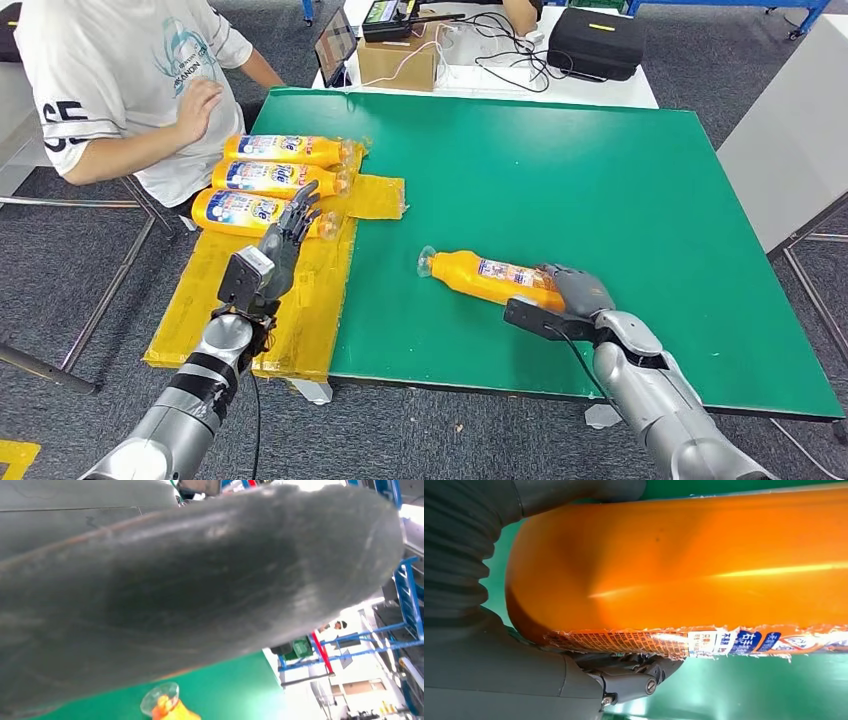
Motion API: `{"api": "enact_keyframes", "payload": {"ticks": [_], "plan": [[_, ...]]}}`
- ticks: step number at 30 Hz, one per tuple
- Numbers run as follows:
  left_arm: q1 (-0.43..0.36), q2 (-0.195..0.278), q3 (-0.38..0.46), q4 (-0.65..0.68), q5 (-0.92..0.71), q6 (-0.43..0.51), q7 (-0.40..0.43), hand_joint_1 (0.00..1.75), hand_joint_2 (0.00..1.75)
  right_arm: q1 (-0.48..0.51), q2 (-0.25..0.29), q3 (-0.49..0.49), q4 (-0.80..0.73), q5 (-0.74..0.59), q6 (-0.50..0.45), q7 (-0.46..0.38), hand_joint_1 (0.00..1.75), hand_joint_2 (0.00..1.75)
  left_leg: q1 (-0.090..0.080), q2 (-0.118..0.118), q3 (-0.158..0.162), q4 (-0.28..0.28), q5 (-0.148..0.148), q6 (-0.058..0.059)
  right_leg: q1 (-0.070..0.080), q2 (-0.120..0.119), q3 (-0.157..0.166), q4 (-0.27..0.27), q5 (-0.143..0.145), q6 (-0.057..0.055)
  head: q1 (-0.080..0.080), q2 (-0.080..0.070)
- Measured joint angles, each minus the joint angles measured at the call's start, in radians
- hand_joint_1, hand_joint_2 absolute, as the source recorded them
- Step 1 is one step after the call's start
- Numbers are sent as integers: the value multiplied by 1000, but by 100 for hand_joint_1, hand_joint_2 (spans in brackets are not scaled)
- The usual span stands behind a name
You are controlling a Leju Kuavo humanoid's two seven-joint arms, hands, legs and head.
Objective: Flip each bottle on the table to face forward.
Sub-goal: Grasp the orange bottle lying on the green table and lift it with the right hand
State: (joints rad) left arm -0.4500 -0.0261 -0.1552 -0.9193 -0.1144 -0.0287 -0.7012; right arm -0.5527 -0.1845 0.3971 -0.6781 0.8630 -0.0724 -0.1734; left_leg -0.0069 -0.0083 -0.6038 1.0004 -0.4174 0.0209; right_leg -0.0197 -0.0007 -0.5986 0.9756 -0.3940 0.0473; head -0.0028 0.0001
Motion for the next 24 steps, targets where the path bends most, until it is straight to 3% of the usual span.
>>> {"api": "enact_keyframes", "payload": {"ticks": [13, 17, 24], "plan": [[-38, 1, -9, 45, 1, 1, 0, 0, 0, -23, -15, -1, 35, -103, 36, -65, 175, 175, 0, -1, 0, 0, 0, 0, 0, 0, 0, 0, 0, 0, 0, 0], [-83, -8, -6, 135, -5, 48, 0, 0, 175, -1, 7, -18, 33, -187, -47, -105, 175, 175, 0, -1, 0, 0, 0, 0, 0, 0, 0, 0, 0, 0, 0, 0], [-175, -66, 30, 321, -17, 117, 1, 0, 175, 61, 154, -114, 4, -382, -263, -221, 175, 175, 1, 0, -4, 0, 0, -1, 1, 0, -4, 1, 0, 0, 0, 0]]}}
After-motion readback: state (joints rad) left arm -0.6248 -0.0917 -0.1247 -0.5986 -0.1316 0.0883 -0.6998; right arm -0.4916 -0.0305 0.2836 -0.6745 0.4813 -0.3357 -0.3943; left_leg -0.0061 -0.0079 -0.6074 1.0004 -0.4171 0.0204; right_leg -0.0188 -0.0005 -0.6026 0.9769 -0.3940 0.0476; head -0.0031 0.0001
